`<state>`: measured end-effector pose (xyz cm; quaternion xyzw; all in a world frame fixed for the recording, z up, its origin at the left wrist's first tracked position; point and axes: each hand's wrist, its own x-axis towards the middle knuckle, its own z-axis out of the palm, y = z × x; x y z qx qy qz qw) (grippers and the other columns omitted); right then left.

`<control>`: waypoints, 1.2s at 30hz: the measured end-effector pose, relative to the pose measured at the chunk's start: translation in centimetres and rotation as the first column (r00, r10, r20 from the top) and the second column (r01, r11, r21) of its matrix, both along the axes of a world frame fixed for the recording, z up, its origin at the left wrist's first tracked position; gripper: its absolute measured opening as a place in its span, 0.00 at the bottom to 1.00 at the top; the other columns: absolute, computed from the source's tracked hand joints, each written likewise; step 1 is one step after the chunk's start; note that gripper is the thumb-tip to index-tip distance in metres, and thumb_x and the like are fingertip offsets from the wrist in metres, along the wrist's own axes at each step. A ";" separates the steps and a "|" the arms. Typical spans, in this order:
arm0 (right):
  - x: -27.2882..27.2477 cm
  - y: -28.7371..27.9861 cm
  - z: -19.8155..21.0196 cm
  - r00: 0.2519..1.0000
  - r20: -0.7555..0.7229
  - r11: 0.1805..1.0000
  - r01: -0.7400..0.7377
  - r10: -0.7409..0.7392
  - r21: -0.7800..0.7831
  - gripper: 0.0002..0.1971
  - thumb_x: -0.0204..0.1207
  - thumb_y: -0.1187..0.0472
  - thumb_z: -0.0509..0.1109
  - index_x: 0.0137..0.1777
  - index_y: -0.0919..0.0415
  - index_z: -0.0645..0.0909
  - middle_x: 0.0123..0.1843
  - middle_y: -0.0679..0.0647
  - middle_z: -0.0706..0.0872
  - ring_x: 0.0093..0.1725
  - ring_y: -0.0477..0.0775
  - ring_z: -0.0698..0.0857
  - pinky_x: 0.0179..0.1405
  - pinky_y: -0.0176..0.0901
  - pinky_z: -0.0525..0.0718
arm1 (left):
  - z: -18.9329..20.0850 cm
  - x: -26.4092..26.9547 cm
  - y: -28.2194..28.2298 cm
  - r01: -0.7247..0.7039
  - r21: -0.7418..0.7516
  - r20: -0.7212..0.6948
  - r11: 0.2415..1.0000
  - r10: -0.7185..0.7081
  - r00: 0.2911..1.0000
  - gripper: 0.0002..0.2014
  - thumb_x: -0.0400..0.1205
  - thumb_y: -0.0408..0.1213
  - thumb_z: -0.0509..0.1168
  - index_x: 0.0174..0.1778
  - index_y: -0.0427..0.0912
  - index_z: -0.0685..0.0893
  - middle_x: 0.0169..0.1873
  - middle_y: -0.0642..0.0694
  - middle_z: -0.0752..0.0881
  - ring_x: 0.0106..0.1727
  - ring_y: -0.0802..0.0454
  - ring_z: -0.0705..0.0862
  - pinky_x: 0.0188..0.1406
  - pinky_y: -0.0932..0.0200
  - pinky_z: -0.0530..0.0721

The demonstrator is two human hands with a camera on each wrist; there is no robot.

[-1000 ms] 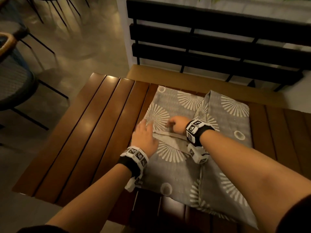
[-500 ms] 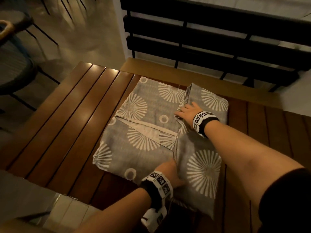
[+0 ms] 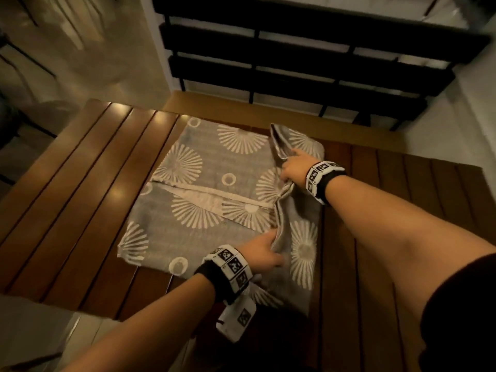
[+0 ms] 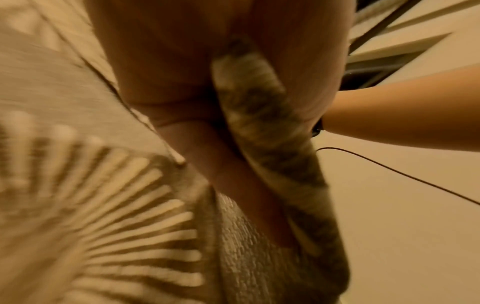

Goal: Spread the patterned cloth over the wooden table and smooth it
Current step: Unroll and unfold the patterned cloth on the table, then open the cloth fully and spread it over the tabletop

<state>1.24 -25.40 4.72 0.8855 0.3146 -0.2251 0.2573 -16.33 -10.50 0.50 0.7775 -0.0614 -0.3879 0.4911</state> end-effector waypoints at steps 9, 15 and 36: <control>-4.8 -13.7 1.3 0.991 0.115 0.995 0.078 -0.070 -0.065 0.15 0.77 0.66 0.65 0.58 0.48 0.83 0.63 0.53 0.82 0.67 0.59 0.76 0.69 0.57 0.65 | 2.2 -0.8 -12.2 0.285 0.003 0.101 0.959 -0.283 0.954 0.38 0.69 0.38 0.69 0.77 0.46 0.67 0.69 0.44 0.80 0.67 0.47 0.79 0.64 0.59 0.77; -7.1 -23.6 -1.6 0.984 0.133 0.993 0.120 -0.120 0.010 0.23 0.81 0.62 0.62 0.75 0.44 0.72 0.79 0.54 0.70 0.81 0.60 0.61 0.77 0.61 0.56 | -0.9 -3.3 -20.6 0.470 0.287 0.088 0.835 -0.512 0.855 0.29 0.73 0.48 0.66 0.71 0.44 0.73 0.60 0.39 0.84 0.59 0.38 0.84 0.61 0.43 0.83; -10.1 -25.2 -8.1 0.816 -0.299 0.766 0.572 -0.494 0.293 0.55 0.63 0.26 0.67 0.83 0.40 0.39 0.86 0.49 0.35 0.85 0.63 0.39 0.81 0.70 0.49 | -3.3 2.3 -13.3 0.062 0.791 0.129 0.609 -0.265 0.956 0.58 0.59 0.82 0.59 0.78 0.69 0.34 0.83 0.48 0.31 0.82 0.30 0.38 0.74 0.20 0.52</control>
